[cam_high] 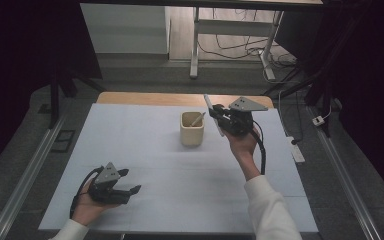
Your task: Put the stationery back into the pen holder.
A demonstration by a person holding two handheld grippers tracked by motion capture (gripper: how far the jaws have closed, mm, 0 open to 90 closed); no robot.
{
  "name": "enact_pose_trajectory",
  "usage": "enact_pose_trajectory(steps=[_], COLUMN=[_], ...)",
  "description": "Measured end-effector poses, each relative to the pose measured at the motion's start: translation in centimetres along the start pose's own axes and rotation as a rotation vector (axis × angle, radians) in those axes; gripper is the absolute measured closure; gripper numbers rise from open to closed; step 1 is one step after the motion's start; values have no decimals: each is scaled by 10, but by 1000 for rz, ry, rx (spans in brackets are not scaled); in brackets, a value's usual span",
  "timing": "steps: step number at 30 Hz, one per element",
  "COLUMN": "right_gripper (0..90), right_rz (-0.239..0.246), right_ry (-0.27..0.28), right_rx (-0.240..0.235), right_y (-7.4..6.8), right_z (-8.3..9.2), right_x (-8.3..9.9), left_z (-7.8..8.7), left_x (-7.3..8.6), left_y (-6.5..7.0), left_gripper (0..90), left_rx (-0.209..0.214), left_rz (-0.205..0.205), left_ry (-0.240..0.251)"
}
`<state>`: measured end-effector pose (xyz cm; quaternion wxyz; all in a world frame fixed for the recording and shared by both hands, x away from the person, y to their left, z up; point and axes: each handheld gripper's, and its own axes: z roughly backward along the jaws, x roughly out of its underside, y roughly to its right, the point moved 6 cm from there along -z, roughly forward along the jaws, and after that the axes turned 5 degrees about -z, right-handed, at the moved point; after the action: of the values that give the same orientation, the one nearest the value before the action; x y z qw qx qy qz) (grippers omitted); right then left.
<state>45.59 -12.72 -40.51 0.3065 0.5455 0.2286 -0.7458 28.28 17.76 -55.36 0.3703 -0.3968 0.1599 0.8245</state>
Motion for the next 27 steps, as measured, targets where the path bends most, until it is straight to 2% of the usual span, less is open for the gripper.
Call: enact_pose_trajectory(steps=[7, 14, 19, 27], right_gripper=[777, 776, 777, 776], right_rz=[-7, -6, -32, -68], right_ry=[11, 27, 45, 45], right_rx=[12, 2, -6, -1], right_y=[-3, -10, -12, -11], right_z=[-18, -36, -49, -67], right_x=[-6, -19, -26, -24], left_z=[1, 2, 3, 4], left_x=[-2, -1, -1, -1], left_y=[-3, -7, -8, -10], left_gripper=[254, 254, 254, 254], left_rx=[2, -2, -1, -4], left_rz=[7, 19, 27, 31], left_ry=[19, 25, 31, 38])
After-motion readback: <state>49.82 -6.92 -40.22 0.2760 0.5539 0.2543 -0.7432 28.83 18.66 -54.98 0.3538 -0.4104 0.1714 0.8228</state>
